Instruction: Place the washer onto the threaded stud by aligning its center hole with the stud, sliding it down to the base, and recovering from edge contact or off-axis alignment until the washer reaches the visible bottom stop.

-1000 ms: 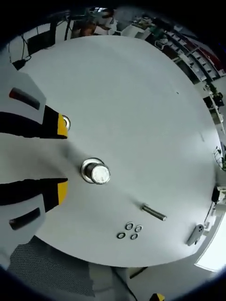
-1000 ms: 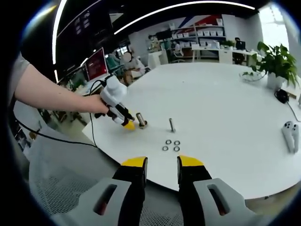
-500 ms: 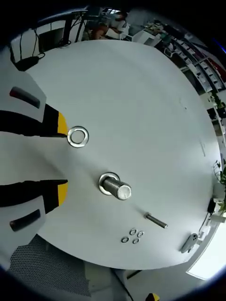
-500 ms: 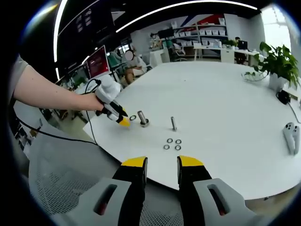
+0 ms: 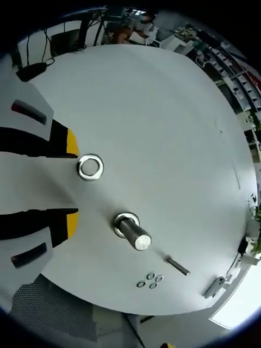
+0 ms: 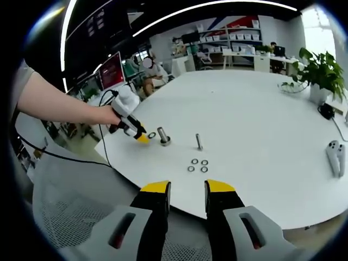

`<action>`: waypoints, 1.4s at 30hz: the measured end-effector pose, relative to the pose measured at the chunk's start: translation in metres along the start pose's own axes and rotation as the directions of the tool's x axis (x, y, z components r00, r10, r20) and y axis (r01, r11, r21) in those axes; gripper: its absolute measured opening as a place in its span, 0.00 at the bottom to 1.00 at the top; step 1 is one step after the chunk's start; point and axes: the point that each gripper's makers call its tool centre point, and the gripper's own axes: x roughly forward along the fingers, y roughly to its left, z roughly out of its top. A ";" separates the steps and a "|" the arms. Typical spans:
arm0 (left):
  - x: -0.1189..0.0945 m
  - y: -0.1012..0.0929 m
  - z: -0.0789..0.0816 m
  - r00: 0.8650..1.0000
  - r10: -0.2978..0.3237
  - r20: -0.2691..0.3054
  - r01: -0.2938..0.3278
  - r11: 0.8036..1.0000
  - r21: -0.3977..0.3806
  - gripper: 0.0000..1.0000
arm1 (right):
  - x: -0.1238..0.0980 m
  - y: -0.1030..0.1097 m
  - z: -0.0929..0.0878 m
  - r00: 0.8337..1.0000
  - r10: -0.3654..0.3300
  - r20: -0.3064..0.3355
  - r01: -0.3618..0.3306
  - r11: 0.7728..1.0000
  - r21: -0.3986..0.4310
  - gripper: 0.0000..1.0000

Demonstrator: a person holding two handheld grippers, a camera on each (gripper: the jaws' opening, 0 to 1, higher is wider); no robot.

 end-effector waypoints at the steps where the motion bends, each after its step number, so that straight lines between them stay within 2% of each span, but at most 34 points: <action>1: 0.002 0.001 0.001 1.000 -0.003 -0.002 0.003 1.000 -0.006 0.35 | 0.000 0.000 0.000 1.000 -0.002 -0.001 0.002 1.000 0.000 0.27; 11: 0.015 0.013 0.004 1.000 -0.004 -0.027 0.003 0.999 -0.032 0.33 | 0.000 -0.004 -0.001 1.000 -0.019 -0.006 0.019 1.000 0.003 0.27; 14: 0.015 0.014 0.007 1.000 0.011 -0.012 -0.010 1.000 0.005 0.30 | 0.000 -0.004 -0.002 1.000 -0.020 -0.008 0.020 1.000 0.002 0.27; 17: 0.017 0.013 0.008 1.000 -0.016 -0.010 0.016 1.000 -0.022 0.28 | 0.000 -0.004 -0.002 1.000 -0.023 -0.009 0.023 1.000 0.002 0.26; 29: 0.019 0.016 0.012 0.999 -0.032 -0.015 0.032 0.999 -0.012 0.21 | 0.000 -0.005 -0.003 1.000 -0.026 -0.013 0.026 1.000 0.003 0.26; 38: 0.019 0.014 0.009 0.997 -0.043 -0.070 0.045 0.998 0.035 0.23 | -0.001 -0.004 -0.002 1.000 -0.022 -0.012 0.022 1.000 0.001 0.26; 42: 0.018 0.011 0.005 0.992 -0.043 -0.121 0.053 0.995 0.080 0.23 | -0.001 -0.004 -0.002 1.000 -0.021 -0.010 0.021 1.000 0.001 0.26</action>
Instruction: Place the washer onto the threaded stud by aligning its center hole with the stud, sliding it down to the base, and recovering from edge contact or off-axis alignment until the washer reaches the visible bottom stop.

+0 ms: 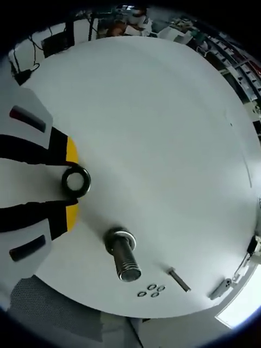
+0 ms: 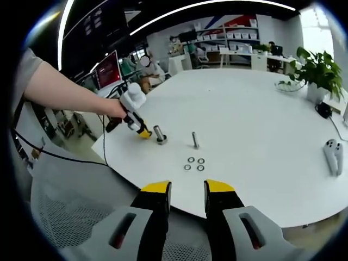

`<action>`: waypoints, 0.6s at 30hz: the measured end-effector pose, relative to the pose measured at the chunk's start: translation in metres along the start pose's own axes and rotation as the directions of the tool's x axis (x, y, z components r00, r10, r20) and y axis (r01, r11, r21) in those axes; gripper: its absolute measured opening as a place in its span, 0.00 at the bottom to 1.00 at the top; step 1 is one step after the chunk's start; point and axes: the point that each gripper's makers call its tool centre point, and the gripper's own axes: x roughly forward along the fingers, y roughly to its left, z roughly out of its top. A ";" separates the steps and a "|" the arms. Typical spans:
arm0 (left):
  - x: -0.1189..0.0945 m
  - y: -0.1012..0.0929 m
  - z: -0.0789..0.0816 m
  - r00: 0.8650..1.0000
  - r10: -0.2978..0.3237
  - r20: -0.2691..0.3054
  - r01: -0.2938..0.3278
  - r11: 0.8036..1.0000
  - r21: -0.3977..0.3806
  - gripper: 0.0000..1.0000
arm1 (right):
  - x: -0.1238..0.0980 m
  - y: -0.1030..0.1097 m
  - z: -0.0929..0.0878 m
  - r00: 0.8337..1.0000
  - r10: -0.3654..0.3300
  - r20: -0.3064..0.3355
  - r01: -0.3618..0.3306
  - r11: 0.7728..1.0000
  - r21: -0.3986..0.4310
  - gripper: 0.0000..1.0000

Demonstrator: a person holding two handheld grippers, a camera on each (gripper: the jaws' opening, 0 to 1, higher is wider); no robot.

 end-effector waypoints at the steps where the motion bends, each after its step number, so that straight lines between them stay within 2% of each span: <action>1: 0.000 0.000 0.000 1.000 0.004 -0.003 -0.004 1.000 -0.010 0.23 | 0.000 0.000 0.000 1.000 0.001 0.001 -0.001 1.000 0.000 0.26; 4: 0.000 0.000 -0.001 1.000 0.011 -0.009 -0.011 0.999 -0.039 0.23 | 0.000 0.001 0.000 1.000 0.002 0.003 -0.002 1.000 0.000 0.26; 15: 0.000 0.000 -0.001 1.000 0.015 0.004 -0.014 0.999 -0.046 0.21 | 0.000 0.001 0.001 1.000 0.006 0.003 -0.006 1.000 -0.002 0.26; 18: 0.000 0.000 0.001 1.000 0.013 0.016 -0.011 0.992 -0.125 0.22 | 0.000 0.001 0.001 1.000 0.006 0.003 -0.006 1.000 -0.003 0.26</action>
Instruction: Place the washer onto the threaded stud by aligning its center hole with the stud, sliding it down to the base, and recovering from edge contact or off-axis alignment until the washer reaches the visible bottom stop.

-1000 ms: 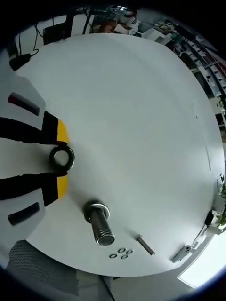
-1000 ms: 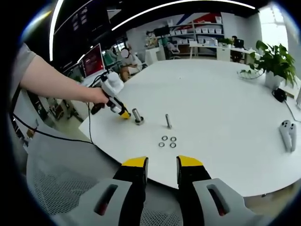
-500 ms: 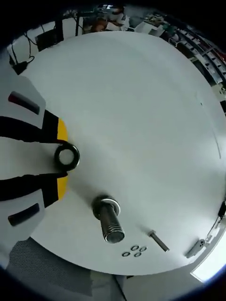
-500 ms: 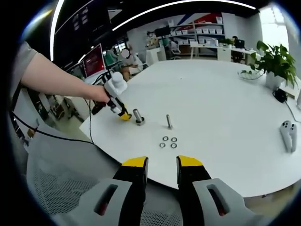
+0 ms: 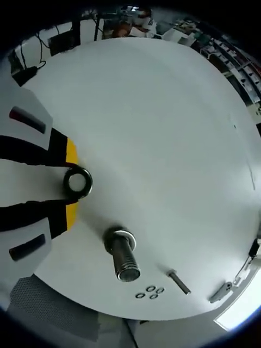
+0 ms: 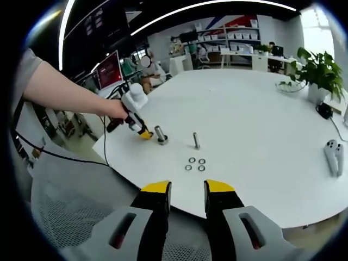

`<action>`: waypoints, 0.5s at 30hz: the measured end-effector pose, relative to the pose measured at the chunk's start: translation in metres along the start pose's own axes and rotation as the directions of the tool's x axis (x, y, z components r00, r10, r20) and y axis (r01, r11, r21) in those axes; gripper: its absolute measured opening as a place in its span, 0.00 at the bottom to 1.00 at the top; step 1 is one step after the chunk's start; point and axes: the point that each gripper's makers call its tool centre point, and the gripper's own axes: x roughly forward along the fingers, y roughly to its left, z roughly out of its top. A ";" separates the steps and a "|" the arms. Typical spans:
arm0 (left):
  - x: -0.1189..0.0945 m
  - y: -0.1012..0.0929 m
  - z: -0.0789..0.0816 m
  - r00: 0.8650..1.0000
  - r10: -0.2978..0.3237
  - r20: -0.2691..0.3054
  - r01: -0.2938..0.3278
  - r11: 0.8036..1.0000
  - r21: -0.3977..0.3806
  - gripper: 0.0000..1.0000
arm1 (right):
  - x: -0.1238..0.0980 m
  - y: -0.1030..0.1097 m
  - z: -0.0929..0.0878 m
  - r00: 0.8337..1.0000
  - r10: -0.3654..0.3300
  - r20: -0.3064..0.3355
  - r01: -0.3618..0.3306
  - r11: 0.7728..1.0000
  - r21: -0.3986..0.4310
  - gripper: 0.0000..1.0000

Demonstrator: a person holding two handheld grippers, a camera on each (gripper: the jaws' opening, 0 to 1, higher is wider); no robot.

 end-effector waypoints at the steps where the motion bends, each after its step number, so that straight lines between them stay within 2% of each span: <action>1: 0.000 0.000 0.000 1.000 0.003 0.005 -0.003 1.000 -0.023 0.22 | 0.000 0.000 0.000 1.000 0.000 0.000 0.000 1.000 0.000 0.26; 3: -0.001 0.001 0.000 1.000 0.010 0.006 -0.009 0.999 -0.040 0.22 | 0.000 0.000 0.000 1.000 -0.001 0.001 0.001 1.000 0.000 0.26; 15: -0.001 -0.003 0.001 0.999 0.030 -0.024 -0.030 0.999 -0.025 0.21 | -0.001 -0.001 0.002 1.000 -0.004 0.011 0.004 1.000 0.008 0.26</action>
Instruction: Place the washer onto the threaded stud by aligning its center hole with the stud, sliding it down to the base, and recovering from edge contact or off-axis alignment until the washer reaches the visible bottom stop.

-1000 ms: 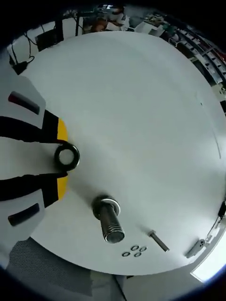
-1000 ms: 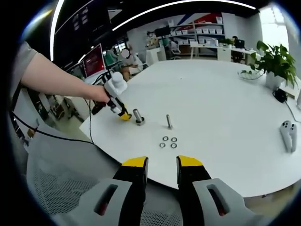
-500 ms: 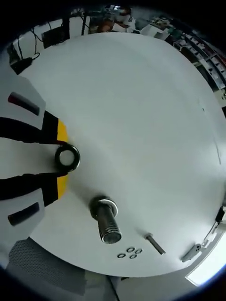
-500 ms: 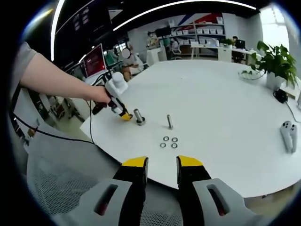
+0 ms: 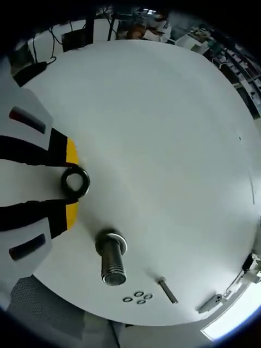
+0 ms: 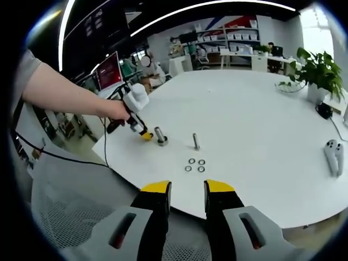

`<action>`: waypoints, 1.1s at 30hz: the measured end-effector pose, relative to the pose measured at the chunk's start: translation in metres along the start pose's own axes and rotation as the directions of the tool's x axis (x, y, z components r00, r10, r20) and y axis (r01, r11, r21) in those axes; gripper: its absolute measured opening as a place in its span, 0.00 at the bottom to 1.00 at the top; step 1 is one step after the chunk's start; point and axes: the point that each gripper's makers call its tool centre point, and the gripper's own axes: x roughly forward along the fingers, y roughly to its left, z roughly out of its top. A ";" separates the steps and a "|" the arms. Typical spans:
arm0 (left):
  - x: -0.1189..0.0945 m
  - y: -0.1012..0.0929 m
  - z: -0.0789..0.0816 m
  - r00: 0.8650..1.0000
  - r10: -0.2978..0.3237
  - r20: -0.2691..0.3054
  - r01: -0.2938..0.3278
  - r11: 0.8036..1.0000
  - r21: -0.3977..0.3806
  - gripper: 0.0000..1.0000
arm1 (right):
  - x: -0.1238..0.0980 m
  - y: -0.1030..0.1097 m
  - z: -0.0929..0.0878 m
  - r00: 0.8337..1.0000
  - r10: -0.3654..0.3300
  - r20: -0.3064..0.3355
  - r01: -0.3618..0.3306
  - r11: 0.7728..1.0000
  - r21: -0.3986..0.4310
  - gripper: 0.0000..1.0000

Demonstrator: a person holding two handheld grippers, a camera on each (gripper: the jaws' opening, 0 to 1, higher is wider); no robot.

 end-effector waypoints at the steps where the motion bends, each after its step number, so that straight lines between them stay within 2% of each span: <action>1: 0.000 0.000 0.000 1.000 -0.001 0.002 0.001 1.000 -0.001 0.21 | 0.000 0.000 0.000 1.000 0.000 0.000 0.000 1.000 0.001 0.26; 8: -0.001 -0.010 -0.005 1.000 -0.013 -0.001 0.013 0.999 0.039 0.21 | 0.000 0.000 0.000 1.000 0.000 -0.002 0.000 1.000 0.001 0.26; 17: -0.002 -0.028 -0.018 0.998 -0.030 -0.060 0.037 0.992 0.120 0.20 | 0.000 0.002 0.000 1.000 0.007 0.000 -0.007 1.000 -0.002 0.26; 21: -0.004 -0.036 -0.024 0.997 -0.028 -0.070 0.038 0.988 0.153 0.20 | 0.000 0.002 0.001 1.000 0.011 0.003 -0.011 1.000 -0.003 0.26; 25: -0.005 -0.040 -0.028 0.998 -0.032 -0.063 0.042 0.986 0.163 0.20 | 0.000 0.003 0.002 1.000 0.016 0.008 -0.016 1.000 -0.002 0.26; 29: -0.005 -0.039 -0.027 0.999 -0.029 -0.039 0.034 0.990 0.140 0.21 | 0.001 0.005 0.001 1.000 0.025 -0.001 -0.025 1.000 -0.009 0.26; 33: -0.005 -0.039 -0.026 0.998 -0.030 -0.058 0.037 0.993 0.111 0.21 | 0.001 0.005 0.001 1.000 0.026 0.002 -0.026 1.000 -0.009 0.26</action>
